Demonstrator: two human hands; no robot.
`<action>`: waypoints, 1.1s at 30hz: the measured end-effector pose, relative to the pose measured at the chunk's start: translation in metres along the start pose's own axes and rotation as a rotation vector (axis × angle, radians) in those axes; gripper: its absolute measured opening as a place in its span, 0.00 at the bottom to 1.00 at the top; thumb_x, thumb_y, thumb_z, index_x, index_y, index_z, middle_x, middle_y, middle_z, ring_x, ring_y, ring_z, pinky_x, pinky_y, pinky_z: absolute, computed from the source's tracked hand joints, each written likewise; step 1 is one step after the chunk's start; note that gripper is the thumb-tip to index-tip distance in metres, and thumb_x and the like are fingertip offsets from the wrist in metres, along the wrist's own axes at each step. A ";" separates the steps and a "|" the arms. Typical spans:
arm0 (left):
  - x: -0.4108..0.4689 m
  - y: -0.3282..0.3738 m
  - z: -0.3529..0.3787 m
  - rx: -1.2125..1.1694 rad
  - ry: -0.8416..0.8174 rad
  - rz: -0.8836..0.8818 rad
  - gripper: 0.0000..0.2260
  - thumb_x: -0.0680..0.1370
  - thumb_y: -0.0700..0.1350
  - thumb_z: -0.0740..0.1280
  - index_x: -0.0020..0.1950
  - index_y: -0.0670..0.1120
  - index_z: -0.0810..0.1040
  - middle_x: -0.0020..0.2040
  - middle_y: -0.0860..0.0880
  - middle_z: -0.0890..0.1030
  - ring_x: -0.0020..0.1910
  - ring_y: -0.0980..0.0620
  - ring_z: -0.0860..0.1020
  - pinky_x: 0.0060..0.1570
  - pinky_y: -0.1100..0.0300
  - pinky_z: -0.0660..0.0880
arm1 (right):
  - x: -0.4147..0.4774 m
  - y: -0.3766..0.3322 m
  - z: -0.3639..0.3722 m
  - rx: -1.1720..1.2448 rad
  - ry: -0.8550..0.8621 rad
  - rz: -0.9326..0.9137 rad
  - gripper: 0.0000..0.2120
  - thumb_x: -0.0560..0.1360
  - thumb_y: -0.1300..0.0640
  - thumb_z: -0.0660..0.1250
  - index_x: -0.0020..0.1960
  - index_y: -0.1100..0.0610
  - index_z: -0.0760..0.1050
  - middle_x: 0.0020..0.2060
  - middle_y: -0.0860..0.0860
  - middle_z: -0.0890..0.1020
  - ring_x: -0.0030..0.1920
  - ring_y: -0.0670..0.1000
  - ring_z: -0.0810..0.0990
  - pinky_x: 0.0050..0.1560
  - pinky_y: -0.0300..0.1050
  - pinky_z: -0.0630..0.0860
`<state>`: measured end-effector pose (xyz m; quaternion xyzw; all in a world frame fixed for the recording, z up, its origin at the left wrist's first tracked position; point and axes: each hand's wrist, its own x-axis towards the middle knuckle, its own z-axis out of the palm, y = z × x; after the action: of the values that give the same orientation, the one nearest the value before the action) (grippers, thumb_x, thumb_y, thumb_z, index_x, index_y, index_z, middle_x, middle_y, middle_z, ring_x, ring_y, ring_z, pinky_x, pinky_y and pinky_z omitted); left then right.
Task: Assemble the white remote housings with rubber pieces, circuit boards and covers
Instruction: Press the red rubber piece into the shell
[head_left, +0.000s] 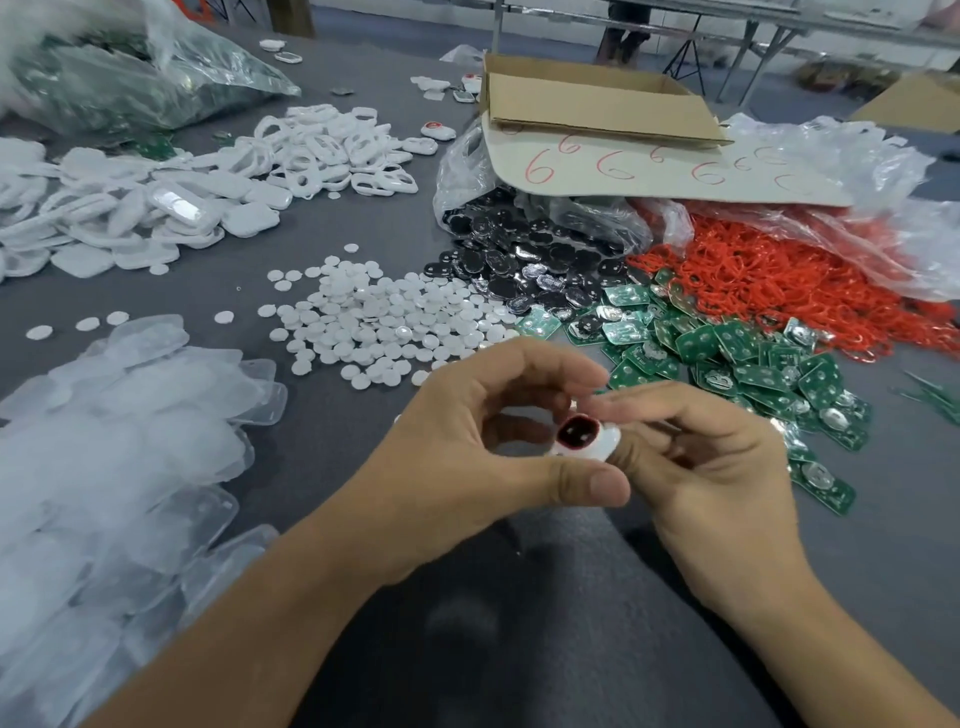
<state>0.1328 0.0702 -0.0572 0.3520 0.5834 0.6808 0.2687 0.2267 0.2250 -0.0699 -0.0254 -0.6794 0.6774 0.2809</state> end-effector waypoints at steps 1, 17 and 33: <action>-0.001 0.001 0.002 0.024 0.020 0.007 0.24 0.65 0.39 0.83 0.57 0.52 0.82 0.50 0.54 0.83 0.50 0.56 0.82 0.52 0.65 0.77 | -0.001 0.001 0.000 -0.017 0.028 -0.020 0.06 0.67 0.68 0.73 0.43 0.62 0.83 0.42 0.53 0.87 0.43 0.51 0.87 0.46 0.40 0.82; -0.005 0.000 0.007 0.158 0.128 0.020 0.16 0.66 0.47 0.83 0.51 0.51 0.84 0.49 0.52 0.87 0.51 0.51 0.86 0.56 0.54 0.82 | -0.003 0.004 -0.001 -0.209 0.050 -0.136 0.09 0.71 0.67 0.72 0.46 0.55 0.80 0.42 0.48 0.85 0.43 0.47 0.83 0.45 0.38 0.79; -0.008 -0.008 0.001 0.623 0.275 -0.231 0.03 0.73 0.46 0.72 0.40 0.55 0.83 0.33 0.59 0.84 0.34 0.62 0.82 0.37 0.67 0.78 | -0.004 0.016 0.006 -0.526 -0.099 -0.028 0.14 0.72 0.65 0.75 0.52 0.48 0.86 0.43 0.47 0.85 0.41 0.50 0.82 0.45 0.47 0.79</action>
<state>0.1381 0.0662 -0.0665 0.2538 0.8297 0.4764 0.1424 0.2223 0.2196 -0.0862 -0.0550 -0.8453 0.4739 0.2406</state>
